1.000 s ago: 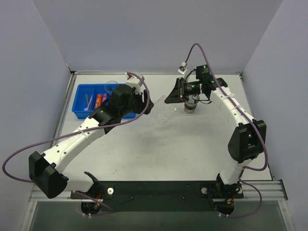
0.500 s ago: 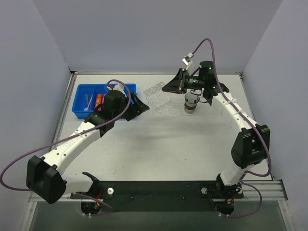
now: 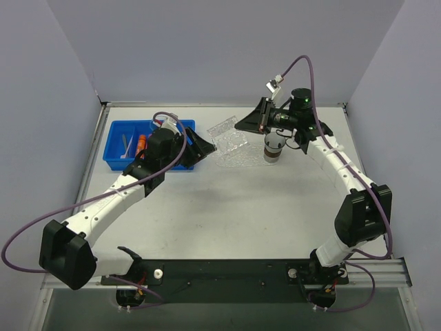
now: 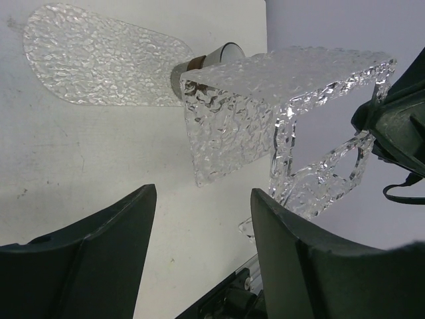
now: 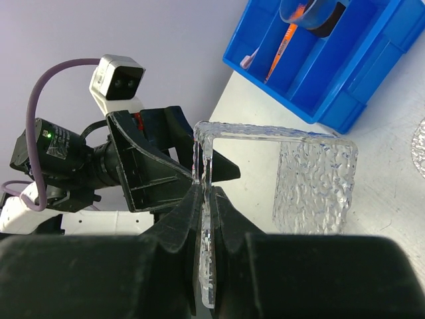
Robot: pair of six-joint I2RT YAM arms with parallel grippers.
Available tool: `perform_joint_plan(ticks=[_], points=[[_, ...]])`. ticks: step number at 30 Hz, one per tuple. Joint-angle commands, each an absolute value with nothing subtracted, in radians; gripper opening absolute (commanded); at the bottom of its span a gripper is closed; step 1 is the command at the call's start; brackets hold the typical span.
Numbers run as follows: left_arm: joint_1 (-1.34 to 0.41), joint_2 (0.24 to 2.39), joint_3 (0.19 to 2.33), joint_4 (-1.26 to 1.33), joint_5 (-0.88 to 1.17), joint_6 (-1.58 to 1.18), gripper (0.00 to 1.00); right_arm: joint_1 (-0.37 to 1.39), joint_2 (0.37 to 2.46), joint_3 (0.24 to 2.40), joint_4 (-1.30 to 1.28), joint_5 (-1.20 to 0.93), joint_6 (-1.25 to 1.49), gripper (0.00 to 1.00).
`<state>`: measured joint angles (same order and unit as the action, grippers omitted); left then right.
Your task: Prepare toiletry sets of a toothbrush and toothpaste on the tray
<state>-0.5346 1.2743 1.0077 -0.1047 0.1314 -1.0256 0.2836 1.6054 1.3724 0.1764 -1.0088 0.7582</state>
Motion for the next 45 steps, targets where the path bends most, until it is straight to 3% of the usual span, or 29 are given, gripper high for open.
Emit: perform_joint_plan(ticks=[1, 6, 12, 18, 30, 33, 35, 38, 43, 45], points=[[-0.540, 1.278, 1.052, 0.099, 0.207, -1.035, 0.69, 0.299, 1.563, 1.374, 0.224, -1.019, 0.735, 0.00], [-0.540, 1.256, 1.031, 0.164, 0.212, -1.028, 0.66, 0.298, 1.549, 1.367, 0.232, -0.993, 0.736, 0.00], [-0.542, 1.197, 1.020, -0.106, 0.055, -1.043, 0.64, 0.287, 1.536, 1.362, 0.242, -0.974, 0.741, 0.00], [-0.560, 1.173, 1.015, -0.048, 0.063, -1.000, 0.65, 0.285, 1.542, 1.345, 0.258, -0.971, 0.750, 0.00], [-0.606, 1.411, 1.254, -0.155, 0.167, -0.910, 0.72, 0.291, 1.542, 1.330, 0.276, -0.953, 0.753, 0.00], [-0.629, 1.457, 1.310, -0.205, 0.141, -0.881, 0.61, 0.293, 1.536, 1.316, 0.279, -0.948, 0.749, 0.00], [-0.646, 1.482, 1.331, -0.235, 0.127, -0.861, 0.45, 0.295, 1.536, 1.313, 0.273, -0.943, 0.741, 0.00], [-0.657, 1.500, 1.361, -0.265, 0.112, -0.844, 0.31, 0.295, 1.529, 1.309, 0.236, -0.924, 0.706, 0.00], [-0.658, 1.505, 1.368, -0.278, 0.109, -0.830, 0.21, 0.288, 1.534, 1.295, 0.222, -0.910, 0.687, 0.00], [-0.657, 1.509, 1.362, -0.276, 0.109, -0.819, 0.12, 0.288, 1.545, 1.292, 0.216, -0.904, 0.684, 0.00]])
